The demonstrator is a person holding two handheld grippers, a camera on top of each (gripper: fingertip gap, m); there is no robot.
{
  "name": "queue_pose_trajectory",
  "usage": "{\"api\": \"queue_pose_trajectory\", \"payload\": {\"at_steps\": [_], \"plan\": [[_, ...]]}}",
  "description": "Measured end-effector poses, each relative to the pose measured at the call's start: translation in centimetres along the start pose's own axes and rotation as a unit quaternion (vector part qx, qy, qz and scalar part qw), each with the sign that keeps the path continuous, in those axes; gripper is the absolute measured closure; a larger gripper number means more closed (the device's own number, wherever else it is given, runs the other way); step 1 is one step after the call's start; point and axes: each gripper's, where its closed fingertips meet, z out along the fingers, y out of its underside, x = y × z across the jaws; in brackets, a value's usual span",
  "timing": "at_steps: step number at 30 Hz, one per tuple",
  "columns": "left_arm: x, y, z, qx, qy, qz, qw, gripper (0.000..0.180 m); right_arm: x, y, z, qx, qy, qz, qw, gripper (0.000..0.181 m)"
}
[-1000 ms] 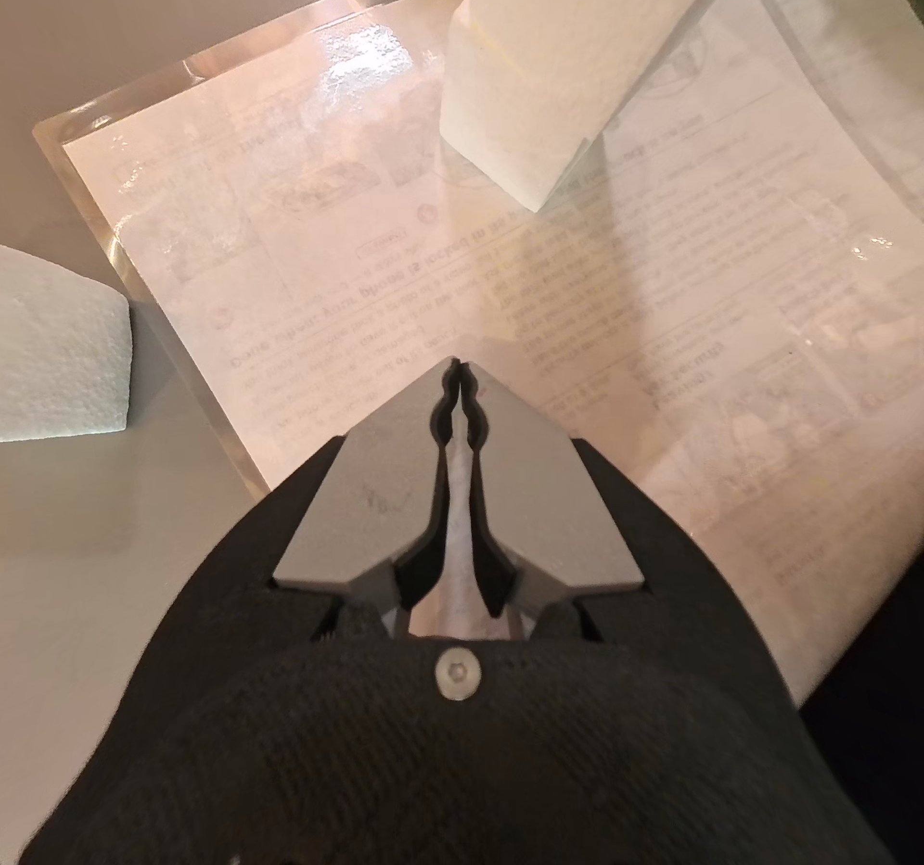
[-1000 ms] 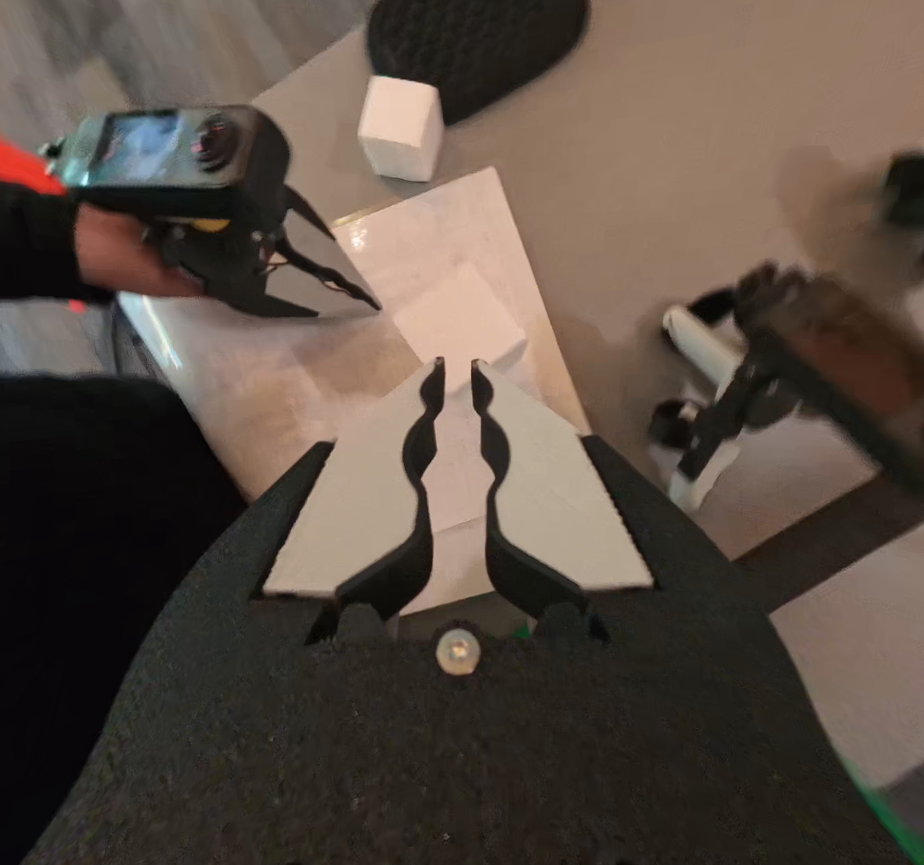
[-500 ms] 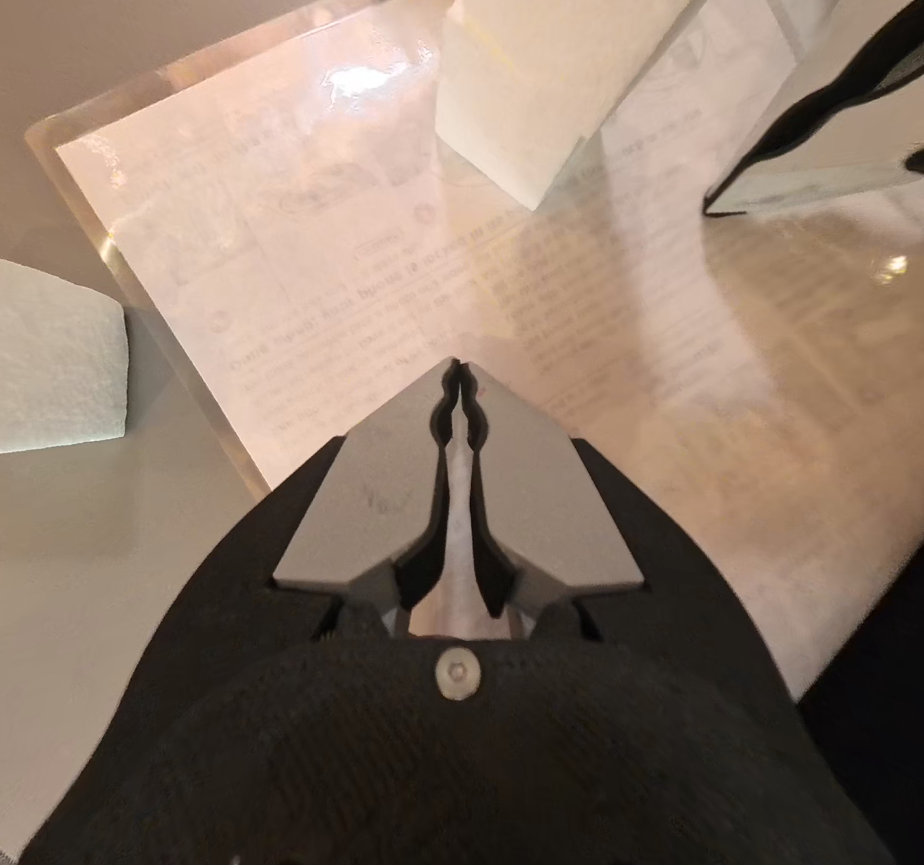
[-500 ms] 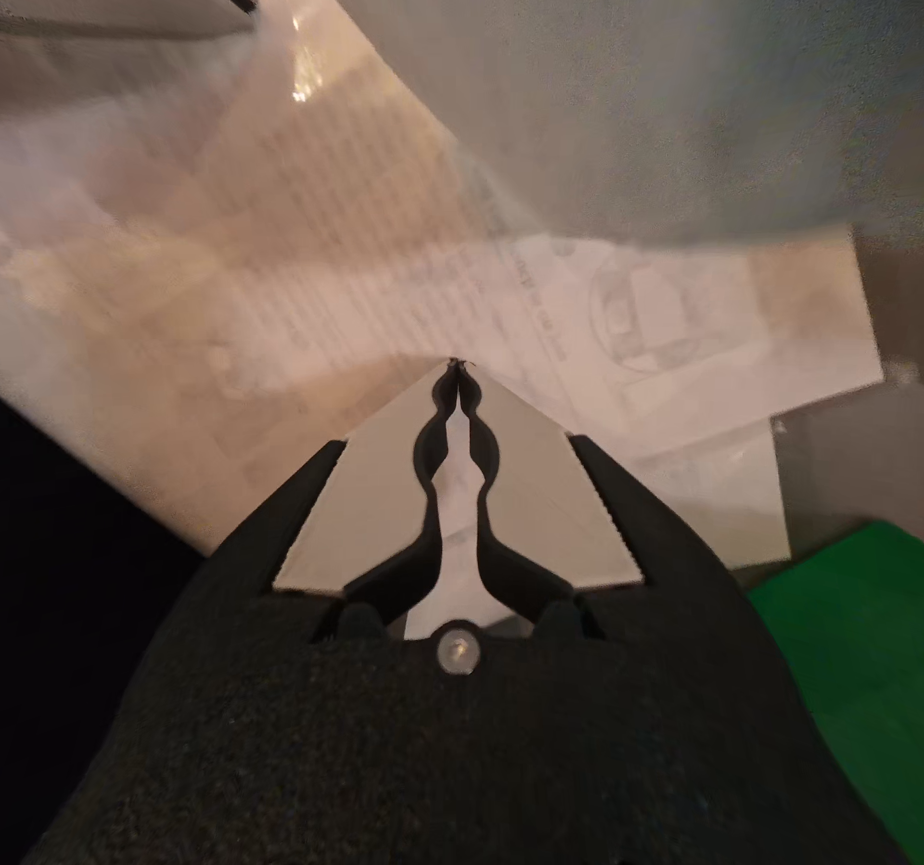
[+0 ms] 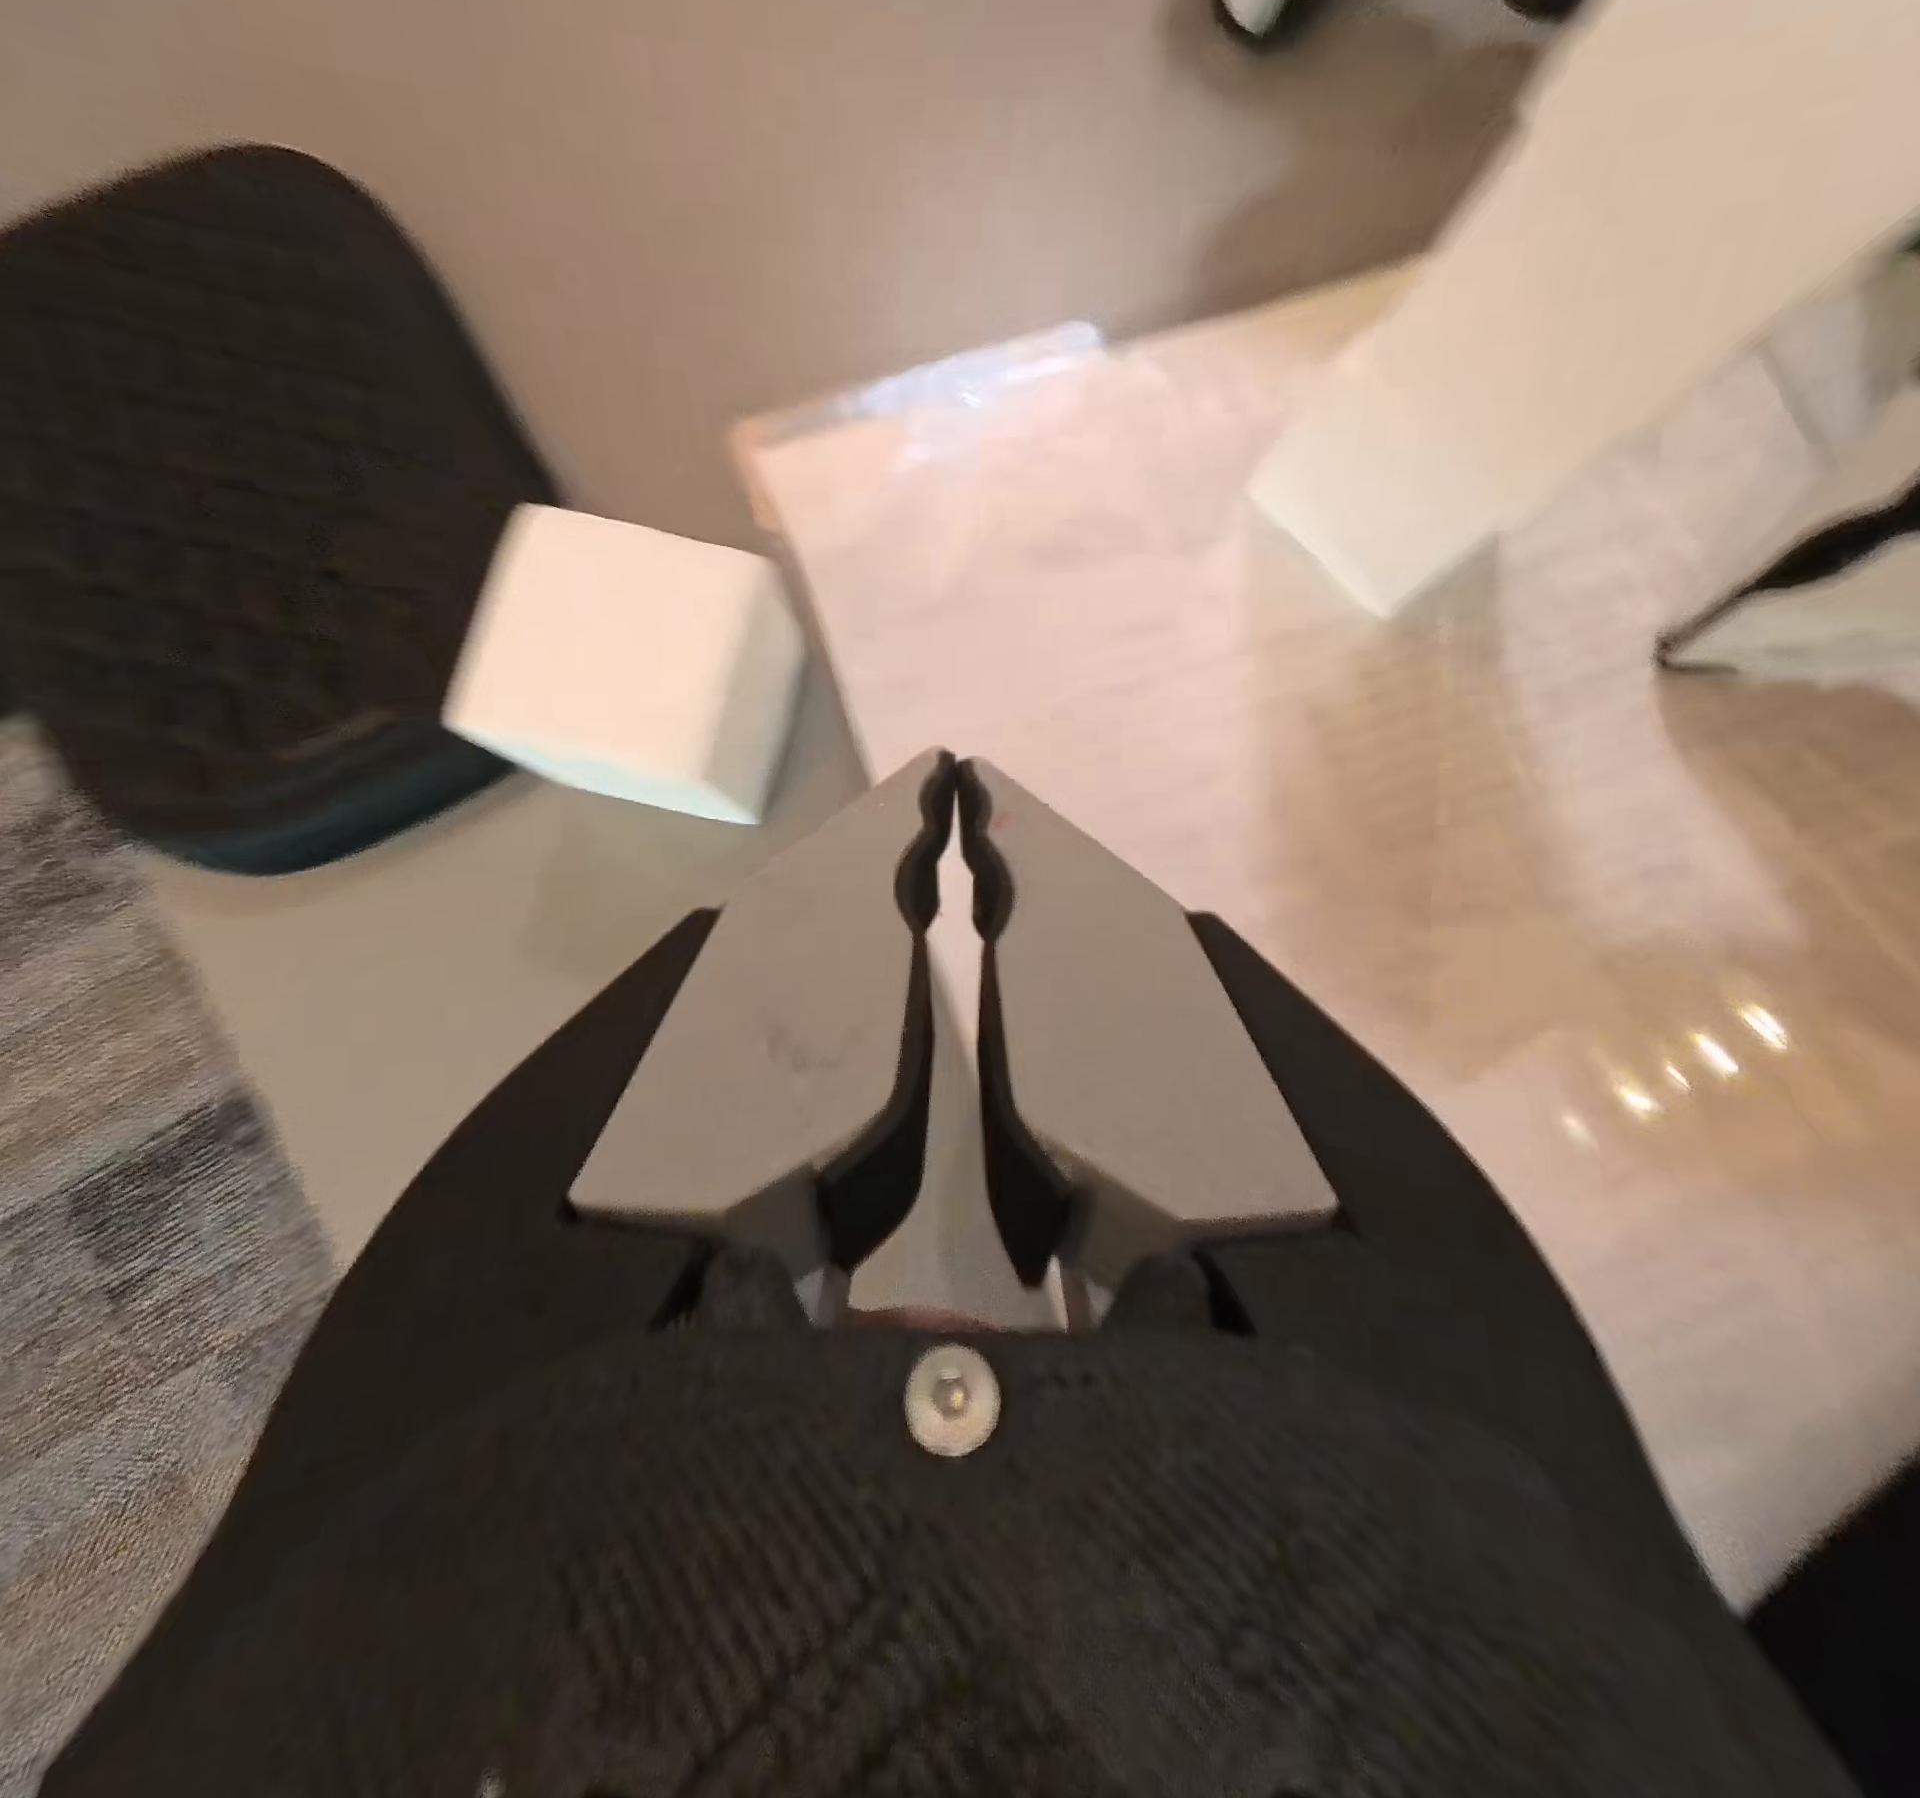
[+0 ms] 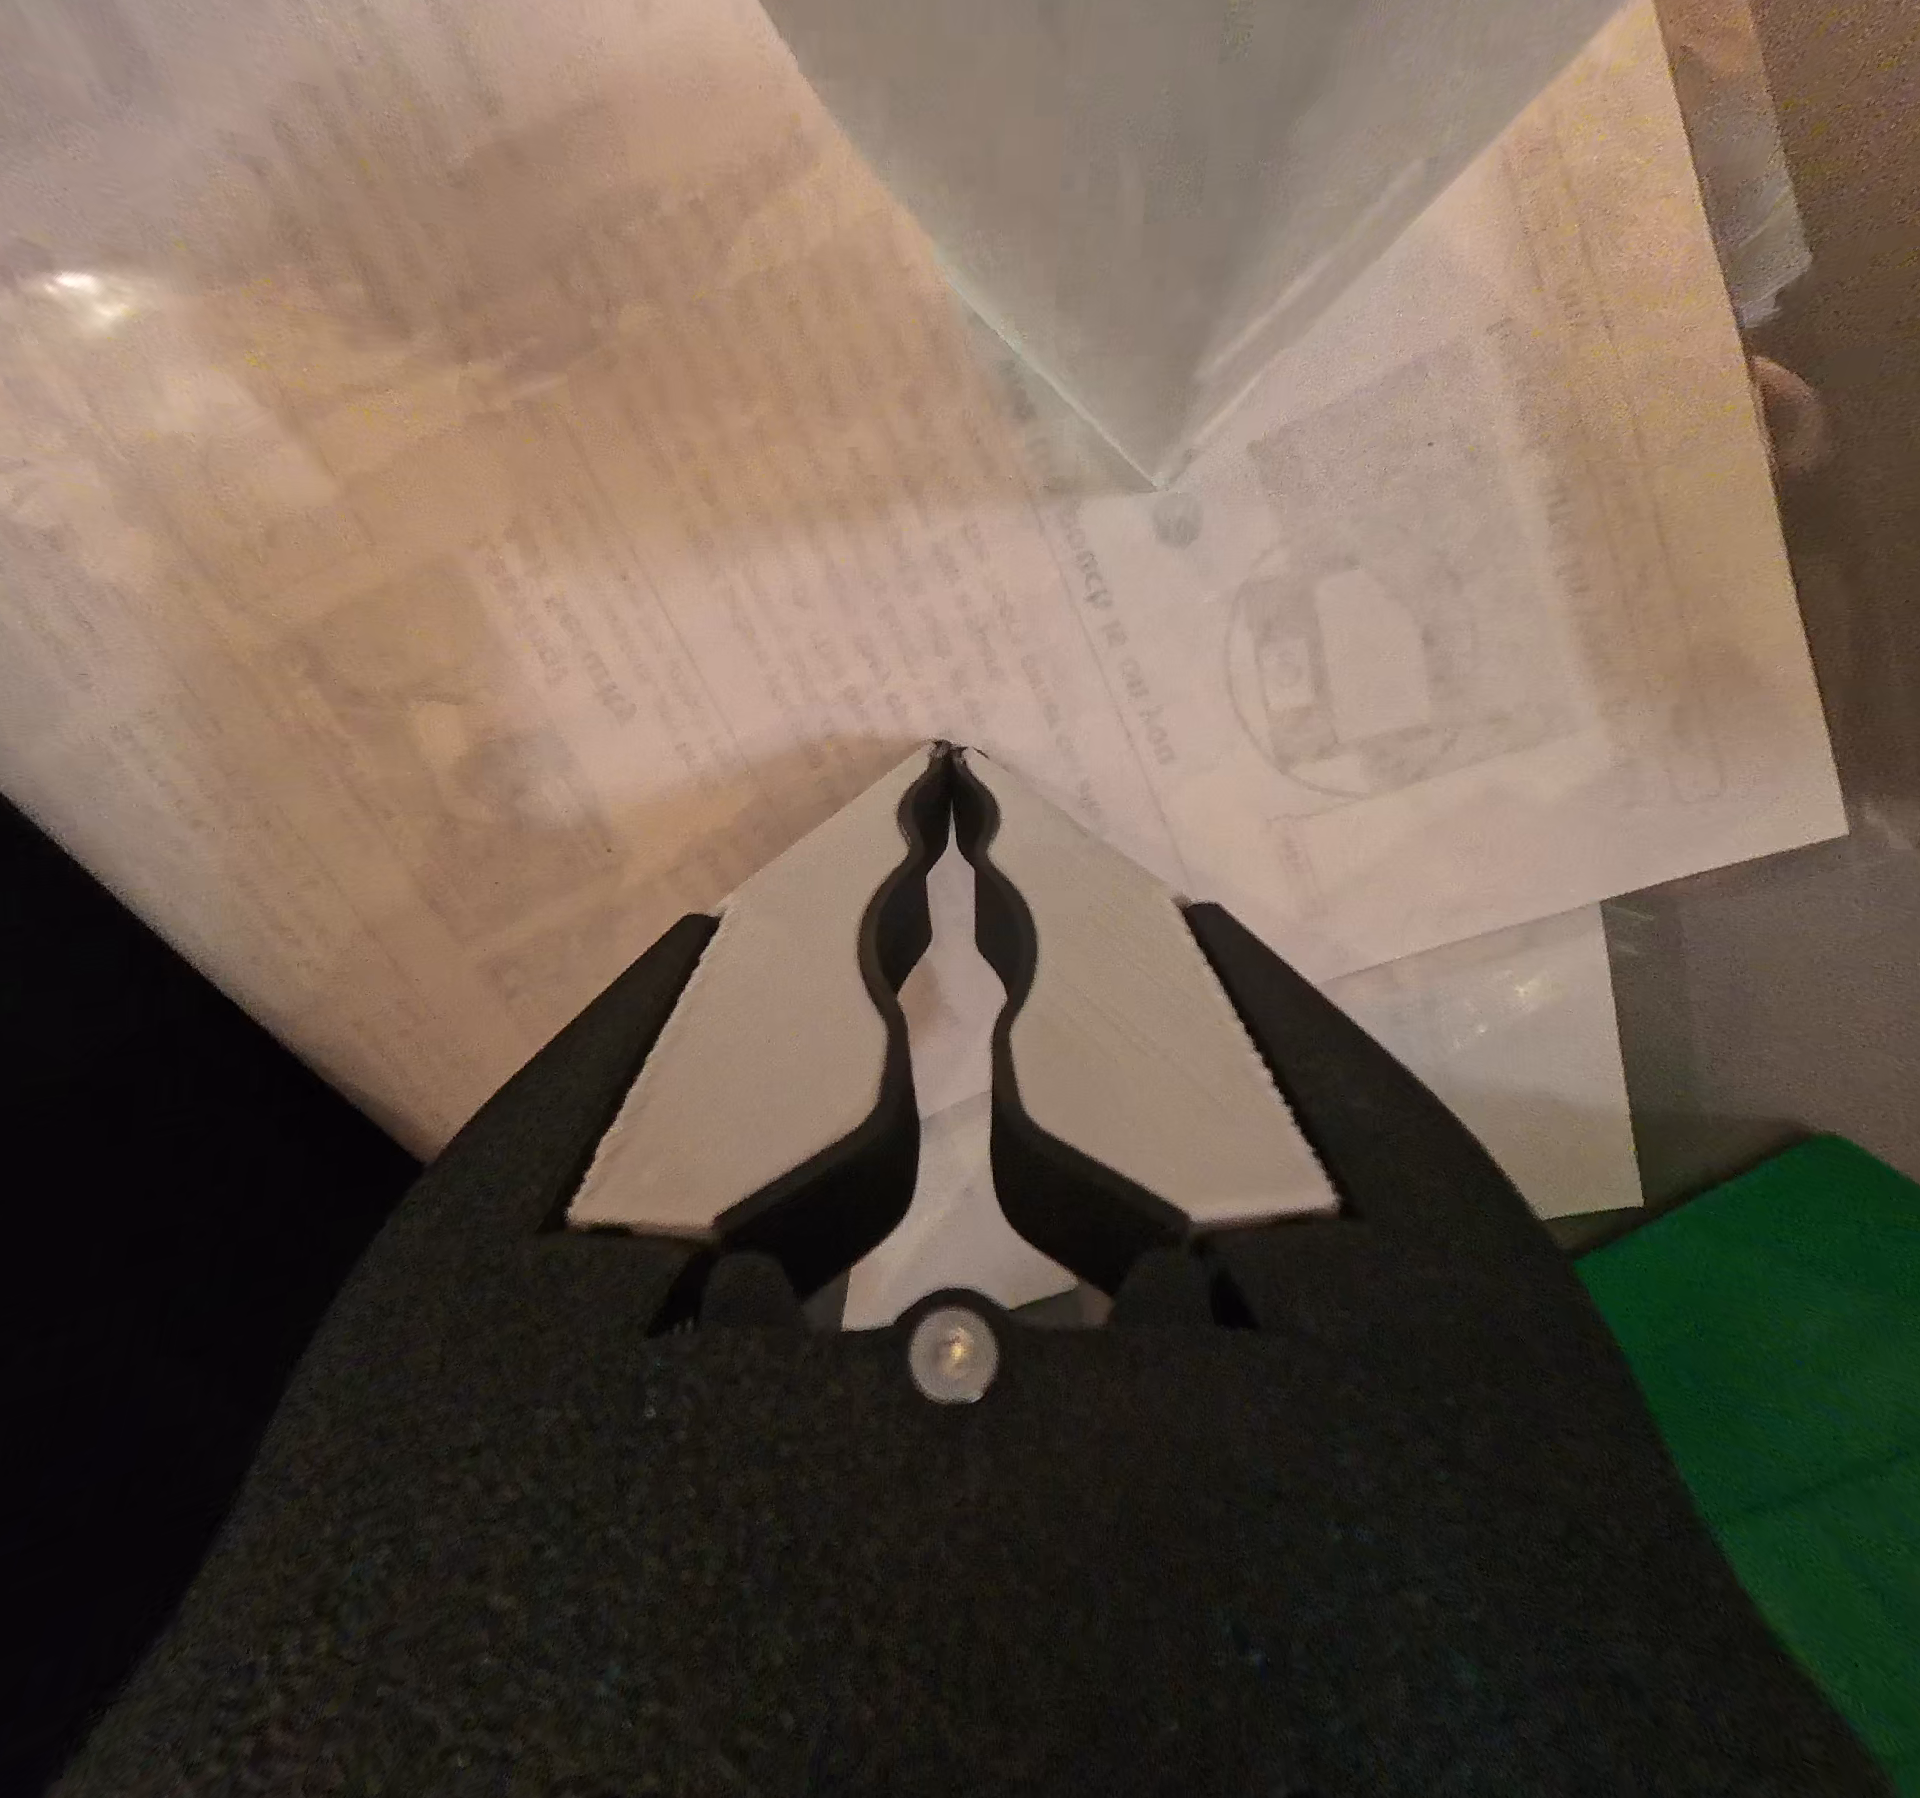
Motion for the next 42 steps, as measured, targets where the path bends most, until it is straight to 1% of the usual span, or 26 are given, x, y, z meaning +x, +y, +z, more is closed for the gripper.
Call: {"api": "queue_pose_trajectory", "payload": {"at_steps": [2, 4, 5, 6, 7, 9, 11, 15, 16, 17, 21, 24, 27, 29, 33, 37, 42], "plan": [[-2.8, -0.9, -0.7, 0.01, -0.033, -0.015, 0.999, 0.18, 0.0, 0.0, 0.0, 0.008, -0.003, 0.005, 1.0, 0.181], [-4.9, -1.1, -0.7, 0.002, -0.047, -0.022, 0.999, 0.18, 0.0, 0.0, 0.0, 0.015, -0.004, 0.008, 1.0, 0.181], [-5.6, -1.0, -0.3, -0.011, -0.046, -0.021, 0.999, 0.158, 0.0, 0.0, 0.0, 0.017, -0.005, 0.008, 1.0, 0.181], [-6.1, -0.7, 0.2, -0.029, -0.042, -0.017, 0.999, 0.098, 0.0, 0.0, 0.0, 0.018, -0.005, 0.008, 1.0, 0.181], [-6.4, -0.3, 0.7, -0.052, -0.038, -0.013, 0.998, 0.1, 0.0, 0.0, 0.0, 0.018, -0.005, 0.007, 1.0, 0.181], [-6.3, -0.1, 1.6, -0.073, -0.017, 0.001, 0.997, 0.094, 0.0, 0.0, 0.0, 0.017, -0.004, 0.006, 1.0, 0.181], [-6.0, -0.4, 2.1, -0.075, -0.004, 0.013, 0.997, 0.095, 0.0, 0.0, 0.0, 0.017, -0.005, 0.005, 1.0, 0.181], [-6.1, -0.1, 2.9, -0.095, -0.003, 0.058, 0.994, 0.114, -0.1, 0.0, 0.0, 0.018, -0.009, 0.007, 1.0, 0.181], [-6.3, 0.1, 3.1, -0.104, -0.006, 0.069, 0.992, 0.122, -0.1, 0.0, 0.0, 0.018, -0.01, 0.007, 1.0, 0.181], [-6.3, 0.4, 3.3, -0.112, -0.004, 0.075, 0.991, 0.124, -0.1, 0.0, 0.0, 0.018, -0.01, 0.007, 1.0, 0.181], [-6.2, 0.1, 3.1, -0.115, 0.008, 0.079, 0.99, 0.125, -0.1, 0.0, -0.1, 0.022, -0.012, 0.007, 1.0, 0.181], [-5.4, -3.0, 1.2, -0.076, 0.021, 0.096, 0.992, 0.125, -0.1, 0.0, -0.1, 0.027, -0.015, 0.01, 0.999, 0.181], [-1.0, -8.7, -1.7, -0.013, 0.107, 0.144, 0.984, 0.125, -0.1, 0.0, -0.1, 0.032, -0.013, 0.008, 0.999, 0.181], [2.0, -12.1, -3.6, 0.006, 0.15, 0.185, 0.971, 0.125, -0.1, 0.0, -0.1, 0.036, -0.012, 0.007, 0.999, 0.181], [7.6, -15.7, -5.5, 0.007, 0.219, 0.24, 0.946, 0.125, -0.1, -0.1, -0.1, 0.045, -0.009, 0.006, 0.999, 0.181], [10.2, -15.4, -4.4, -0.023, 0.232, 0.295, 0.927, 0.125, -0.1, -0.1, -0.1, 0.05, -0.012, 0.009, 0.999, 0.181], [11.5, -14.6, -3.8, -0.037, 0.244, 0.299, 0.922, 0.125, -0.1, -0.1, -0.1, 0.057, -0.016, 0.012, 0.998, 0.181]]}}
